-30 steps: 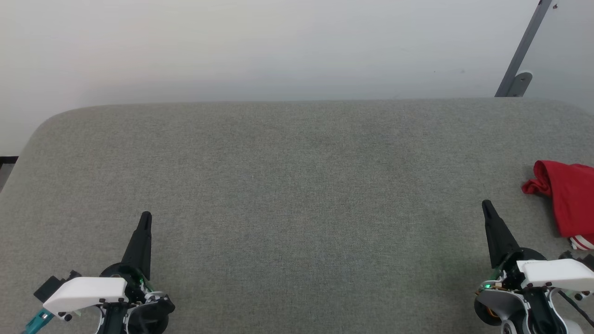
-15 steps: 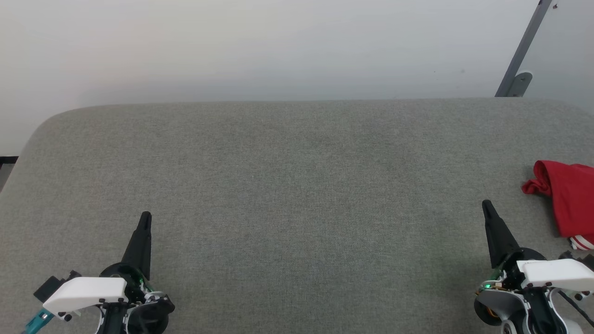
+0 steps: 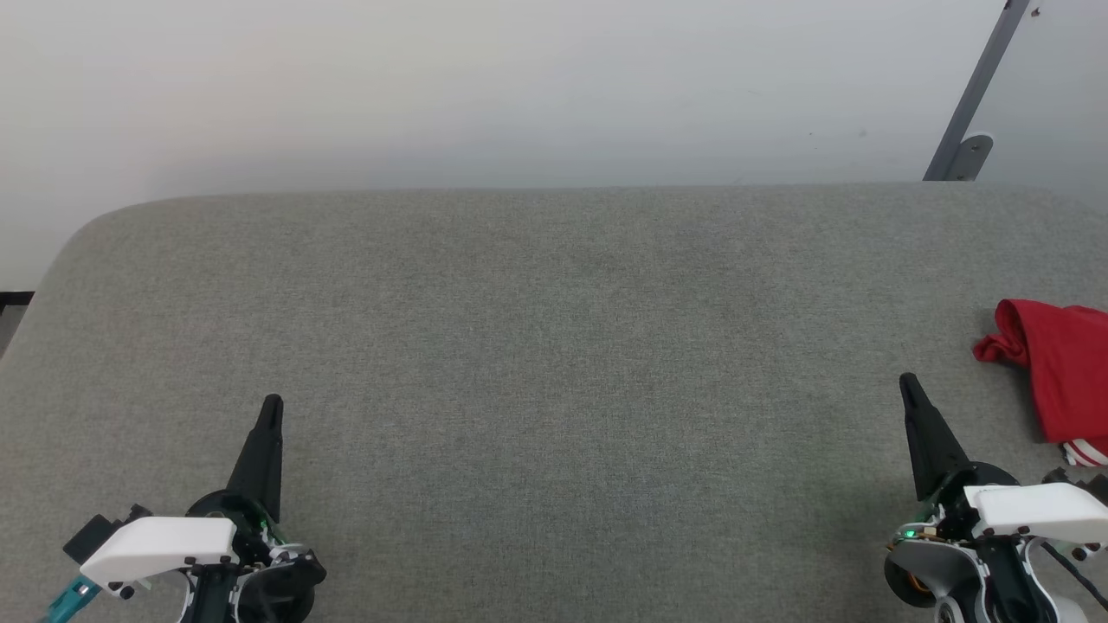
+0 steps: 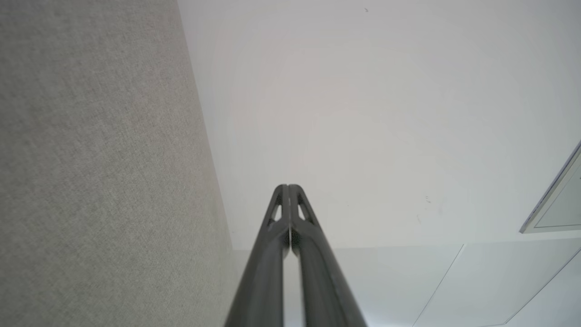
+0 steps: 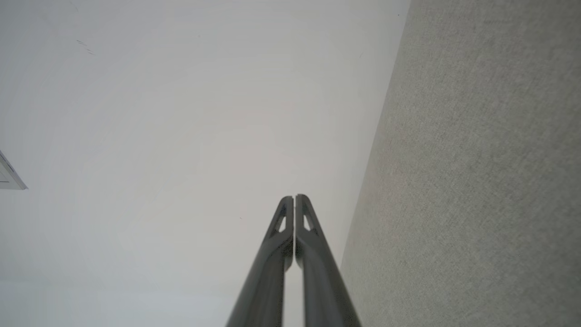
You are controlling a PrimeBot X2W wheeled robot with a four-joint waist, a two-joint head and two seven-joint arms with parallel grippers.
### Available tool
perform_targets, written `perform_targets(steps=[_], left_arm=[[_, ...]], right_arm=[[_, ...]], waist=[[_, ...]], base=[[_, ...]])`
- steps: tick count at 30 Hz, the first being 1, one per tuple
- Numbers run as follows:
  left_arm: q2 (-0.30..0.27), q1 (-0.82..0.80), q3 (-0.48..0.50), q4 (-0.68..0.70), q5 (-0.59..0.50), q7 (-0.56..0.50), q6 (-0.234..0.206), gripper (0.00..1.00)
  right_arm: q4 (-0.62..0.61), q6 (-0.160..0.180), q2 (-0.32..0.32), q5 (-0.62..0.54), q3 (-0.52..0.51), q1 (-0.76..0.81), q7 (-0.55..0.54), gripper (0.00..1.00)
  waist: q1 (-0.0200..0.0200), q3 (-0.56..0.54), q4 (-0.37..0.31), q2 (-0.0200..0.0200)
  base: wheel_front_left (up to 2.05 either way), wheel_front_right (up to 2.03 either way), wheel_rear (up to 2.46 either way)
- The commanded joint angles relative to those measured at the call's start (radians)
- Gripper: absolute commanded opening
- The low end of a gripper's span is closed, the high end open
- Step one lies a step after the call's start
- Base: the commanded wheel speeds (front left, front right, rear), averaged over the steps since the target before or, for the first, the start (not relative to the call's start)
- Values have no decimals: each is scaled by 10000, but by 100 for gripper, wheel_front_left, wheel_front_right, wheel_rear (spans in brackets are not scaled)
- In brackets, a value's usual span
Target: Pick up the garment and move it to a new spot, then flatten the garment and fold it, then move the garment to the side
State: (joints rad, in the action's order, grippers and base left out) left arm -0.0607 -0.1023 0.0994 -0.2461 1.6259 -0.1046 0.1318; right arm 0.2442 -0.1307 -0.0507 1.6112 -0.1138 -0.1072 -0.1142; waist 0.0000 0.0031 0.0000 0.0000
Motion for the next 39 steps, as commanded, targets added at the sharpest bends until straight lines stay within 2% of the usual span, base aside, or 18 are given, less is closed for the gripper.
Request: perform_targets(steps=[1,39], left_arm=[[29,-126,41,2,-51,-14,-20,0],[70,-133,99,-1,-86,-82,-20,0]], right_arm=[[34,-2,26,27,-17,-44,-21,0],[33,0,28,21,-21,-45,-25,0]], waist=[[0,0,0,0],[0,0,0,0]], base=[[0,0,0],[0,0,0]])
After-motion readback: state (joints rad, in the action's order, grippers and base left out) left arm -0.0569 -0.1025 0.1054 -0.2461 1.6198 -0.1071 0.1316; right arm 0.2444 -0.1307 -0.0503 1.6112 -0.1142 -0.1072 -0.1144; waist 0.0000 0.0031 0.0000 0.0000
